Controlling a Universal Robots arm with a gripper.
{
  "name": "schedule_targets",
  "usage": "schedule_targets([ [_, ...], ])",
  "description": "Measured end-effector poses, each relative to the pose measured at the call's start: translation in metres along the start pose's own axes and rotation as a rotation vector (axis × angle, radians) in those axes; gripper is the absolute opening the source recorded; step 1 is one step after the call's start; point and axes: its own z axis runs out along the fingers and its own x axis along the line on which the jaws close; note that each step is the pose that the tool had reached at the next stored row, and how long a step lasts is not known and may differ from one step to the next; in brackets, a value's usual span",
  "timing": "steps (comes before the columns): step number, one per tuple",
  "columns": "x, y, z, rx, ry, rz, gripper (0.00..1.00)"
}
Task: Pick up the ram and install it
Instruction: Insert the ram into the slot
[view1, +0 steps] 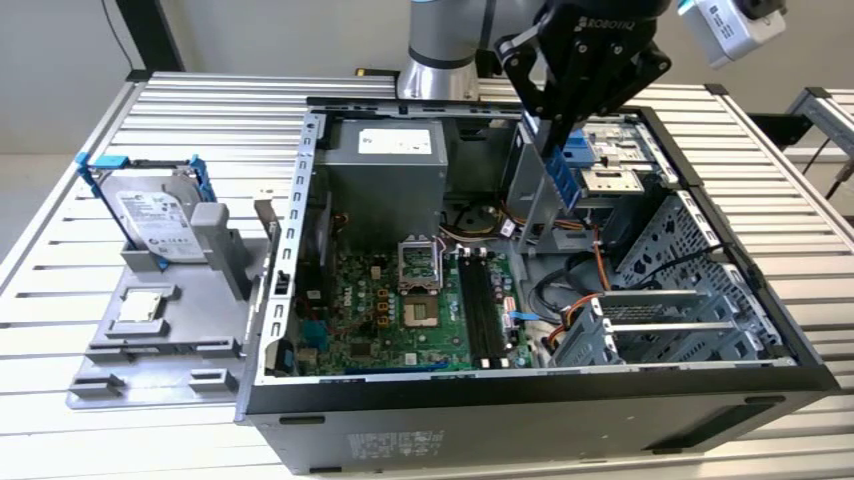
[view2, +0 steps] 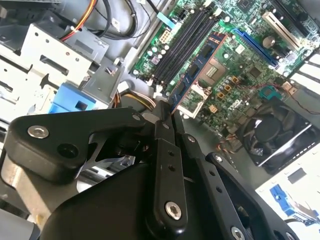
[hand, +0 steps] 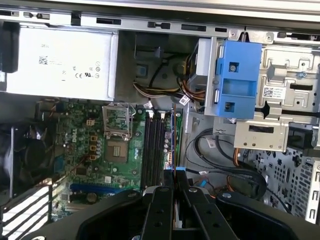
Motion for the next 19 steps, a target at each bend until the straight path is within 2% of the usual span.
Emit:
schedule_targets([
  [19, -0.0001, -0.0001, 0.0050, -0.0001, 0.0002, 0.008, 0.00],
])
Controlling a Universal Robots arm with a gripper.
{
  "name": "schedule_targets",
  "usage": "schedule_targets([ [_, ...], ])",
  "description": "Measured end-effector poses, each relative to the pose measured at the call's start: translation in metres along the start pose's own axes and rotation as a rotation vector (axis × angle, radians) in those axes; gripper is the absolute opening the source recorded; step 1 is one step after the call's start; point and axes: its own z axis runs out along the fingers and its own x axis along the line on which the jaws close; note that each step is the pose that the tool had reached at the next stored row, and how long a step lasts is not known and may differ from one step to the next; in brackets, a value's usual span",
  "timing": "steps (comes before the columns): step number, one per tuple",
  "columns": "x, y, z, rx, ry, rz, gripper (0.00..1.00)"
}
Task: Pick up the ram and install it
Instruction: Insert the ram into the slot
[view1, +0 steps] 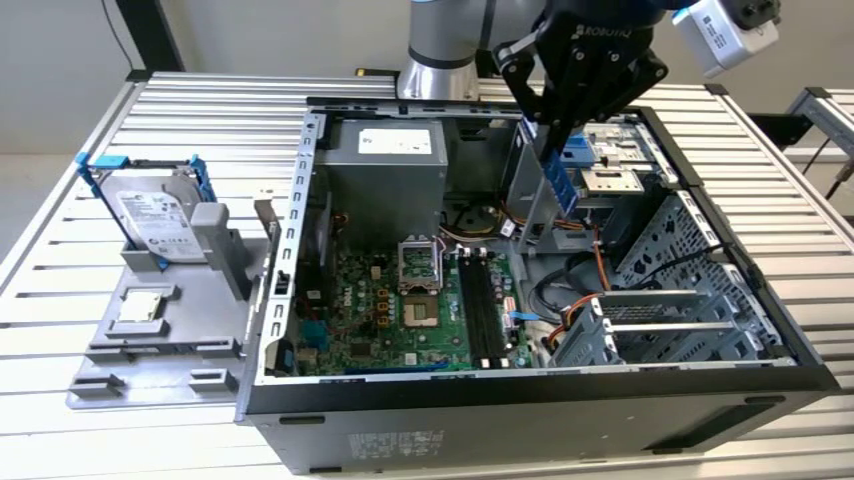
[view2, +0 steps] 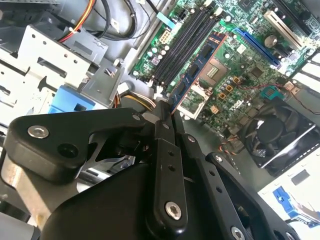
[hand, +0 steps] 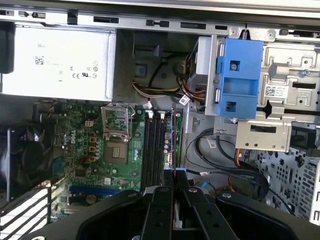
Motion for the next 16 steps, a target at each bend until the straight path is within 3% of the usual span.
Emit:
schedule_targets([
  [16, 0.0000, 0.0000, 0.0042, -0.0001, 0.0003, 0.004, 0.00],
])
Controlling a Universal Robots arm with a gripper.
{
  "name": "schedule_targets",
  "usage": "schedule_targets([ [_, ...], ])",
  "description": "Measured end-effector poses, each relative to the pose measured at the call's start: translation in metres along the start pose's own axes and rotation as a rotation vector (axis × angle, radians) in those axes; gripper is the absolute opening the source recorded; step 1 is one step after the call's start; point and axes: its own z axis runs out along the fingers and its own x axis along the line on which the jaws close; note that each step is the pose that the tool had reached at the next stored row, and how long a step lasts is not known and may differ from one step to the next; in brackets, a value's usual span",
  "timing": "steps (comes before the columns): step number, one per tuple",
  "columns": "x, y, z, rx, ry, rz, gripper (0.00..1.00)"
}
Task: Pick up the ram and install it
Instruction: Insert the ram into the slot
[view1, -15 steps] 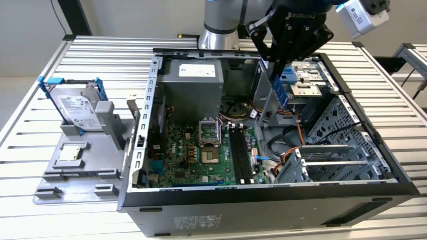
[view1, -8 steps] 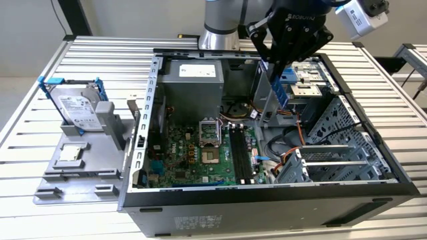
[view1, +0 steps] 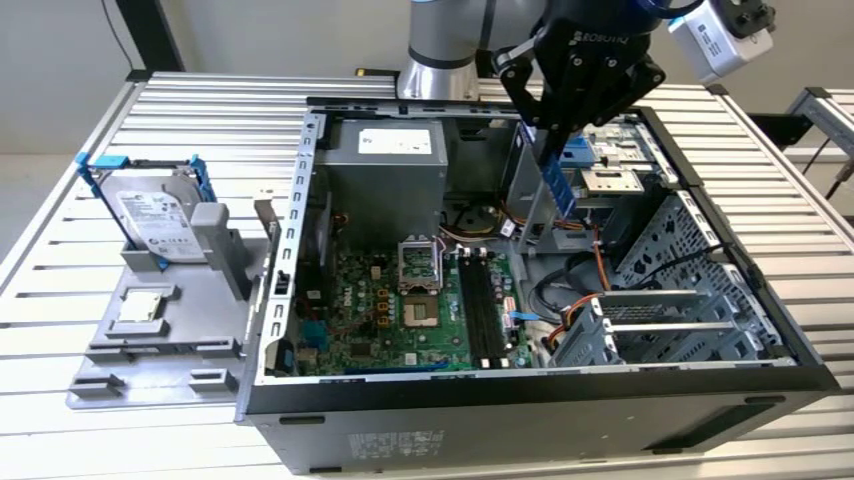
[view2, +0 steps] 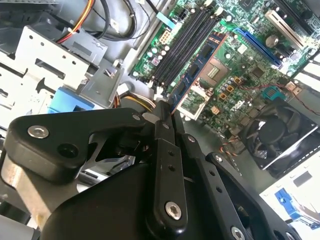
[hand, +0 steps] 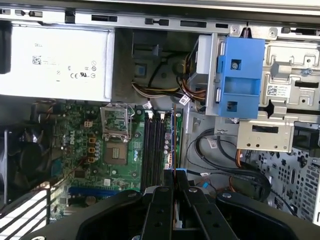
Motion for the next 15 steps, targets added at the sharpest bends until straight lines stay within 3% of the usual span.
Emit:
schedule_targets([
  [15, -0.0002, -0.0001, 0.0065, -0.0001, 0.0002, 0.004, 0.00],
])
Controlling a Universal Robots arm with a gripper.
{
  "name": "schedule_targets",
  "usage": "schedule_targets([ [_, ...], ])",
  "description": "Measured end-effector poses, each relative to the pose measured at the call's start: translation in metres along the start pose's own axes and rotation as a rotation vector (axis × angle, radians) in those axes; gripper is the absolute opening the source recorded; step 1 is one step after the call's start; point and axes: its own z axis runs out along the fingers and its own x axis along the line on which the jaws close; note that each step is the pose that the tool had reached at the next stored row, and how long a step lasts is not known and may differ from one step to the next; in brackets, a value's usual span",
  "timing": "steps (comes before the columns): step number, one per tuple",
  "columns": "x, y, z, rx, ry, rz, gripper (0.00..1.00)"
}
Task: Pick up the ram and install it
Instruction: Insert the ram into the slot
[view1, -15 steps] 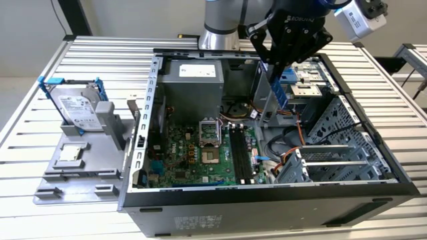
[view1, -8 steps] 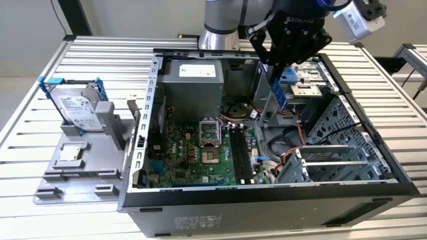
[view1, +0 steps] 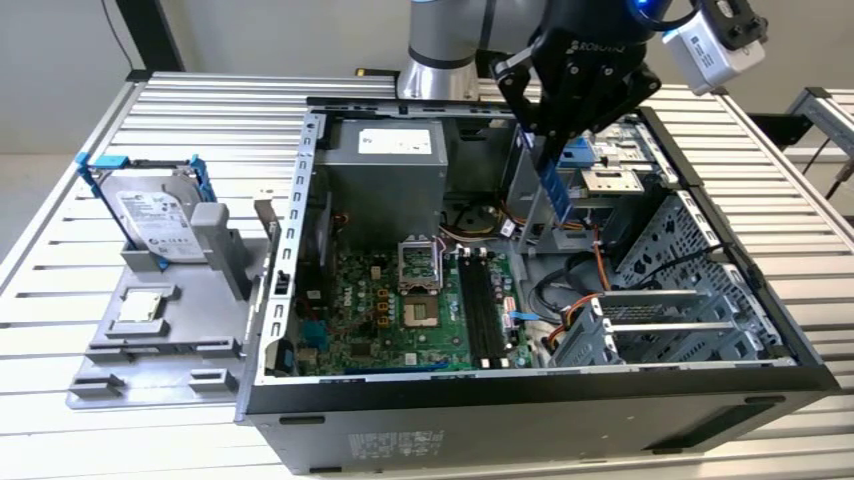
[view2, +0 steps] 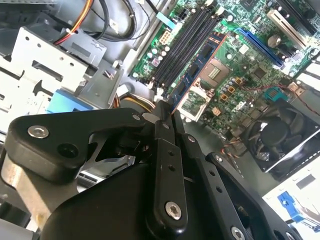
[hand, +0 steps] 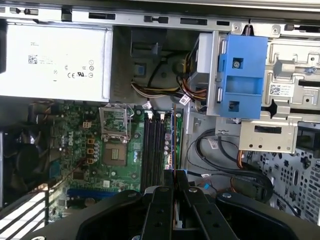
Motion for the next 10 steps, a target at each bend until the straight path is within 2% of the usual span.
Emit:
schedule_targets([
  [10, -0.0002, -0.0001, 0.0120, -0.0001, -0.0001, 0.004, 0.00],
])
